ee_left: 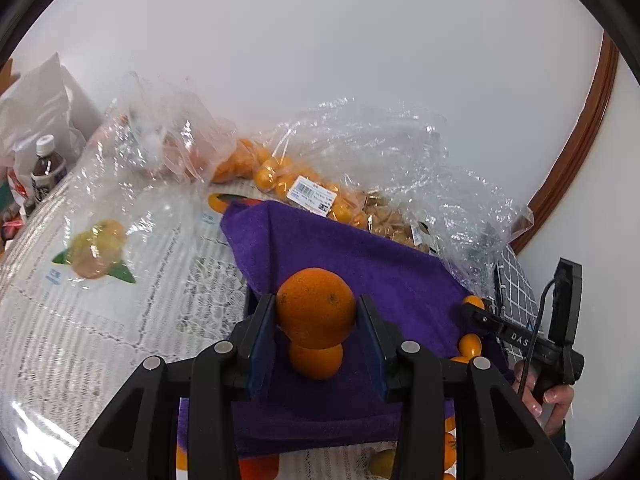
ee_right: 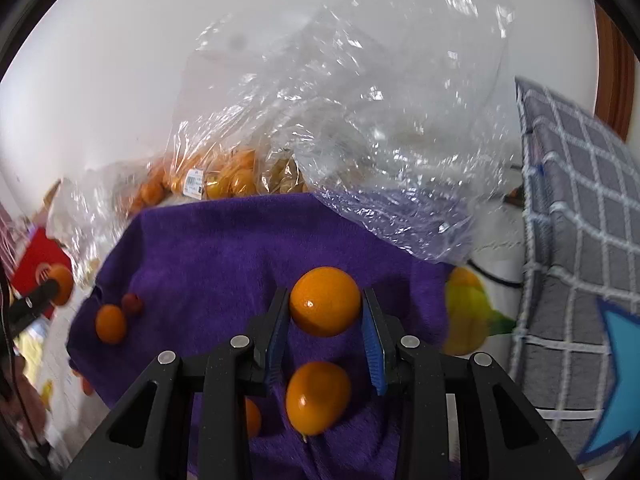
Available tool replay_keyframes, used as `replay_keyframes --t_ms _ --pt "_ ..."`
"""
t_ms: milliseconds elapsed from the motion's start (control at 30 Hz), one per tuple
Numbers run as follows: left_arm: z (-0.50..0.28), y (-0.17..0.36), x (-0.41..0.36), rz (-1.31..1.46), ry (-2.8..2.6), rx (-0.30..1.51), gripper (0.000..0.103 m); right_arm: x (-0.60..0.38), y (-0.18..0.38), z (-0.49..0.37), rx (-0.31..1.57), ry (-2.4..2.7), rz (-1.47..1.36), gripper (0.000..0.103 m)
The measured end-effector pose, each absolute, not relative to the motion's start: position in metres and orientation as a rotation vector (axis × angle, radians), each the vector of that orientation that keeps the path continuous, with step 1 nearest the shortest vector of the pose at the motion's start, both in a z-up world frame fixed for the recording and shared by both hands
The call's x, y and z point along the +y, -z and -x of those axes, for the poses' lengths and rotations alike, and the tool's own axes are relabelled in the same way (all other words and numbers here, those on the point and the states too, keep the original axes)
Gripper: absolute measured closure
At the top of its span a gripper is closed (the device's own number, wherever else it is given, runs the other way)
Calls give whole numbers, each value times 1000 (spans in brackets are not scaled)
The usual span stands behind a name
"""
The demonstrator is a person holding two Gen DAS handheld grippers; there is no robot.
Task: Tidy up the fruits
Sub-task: 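Carry both oranges over the purple towel with both tools, then open both tools to release the oranges onto the towel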
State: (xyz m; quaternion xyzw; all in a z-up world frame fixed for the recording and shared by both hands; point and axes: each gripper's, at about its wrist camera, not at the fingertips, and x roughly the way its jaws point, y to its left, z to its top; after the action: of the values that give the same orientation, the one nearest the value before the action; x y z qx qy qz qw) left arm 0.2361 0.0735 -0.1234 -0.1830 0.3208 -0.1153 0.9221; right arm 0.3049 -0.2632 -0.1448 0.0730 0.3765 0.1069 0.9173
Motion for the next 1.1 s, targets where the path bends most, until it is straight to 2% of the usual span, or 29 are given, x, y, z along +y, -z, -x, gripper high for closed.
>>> replay_keyframes --t_ms 400,633,1100 --pt "-255 140 44 308 271 751 64 -250 161 -309 812 -182 -32 68" --pt "-262 138 14 247 302 791 64 -256 147 -278 725 -174 -13 48" --pt "-286 156 -30 171 268 911 64 -281 135 -225 653 -156 -52 48"
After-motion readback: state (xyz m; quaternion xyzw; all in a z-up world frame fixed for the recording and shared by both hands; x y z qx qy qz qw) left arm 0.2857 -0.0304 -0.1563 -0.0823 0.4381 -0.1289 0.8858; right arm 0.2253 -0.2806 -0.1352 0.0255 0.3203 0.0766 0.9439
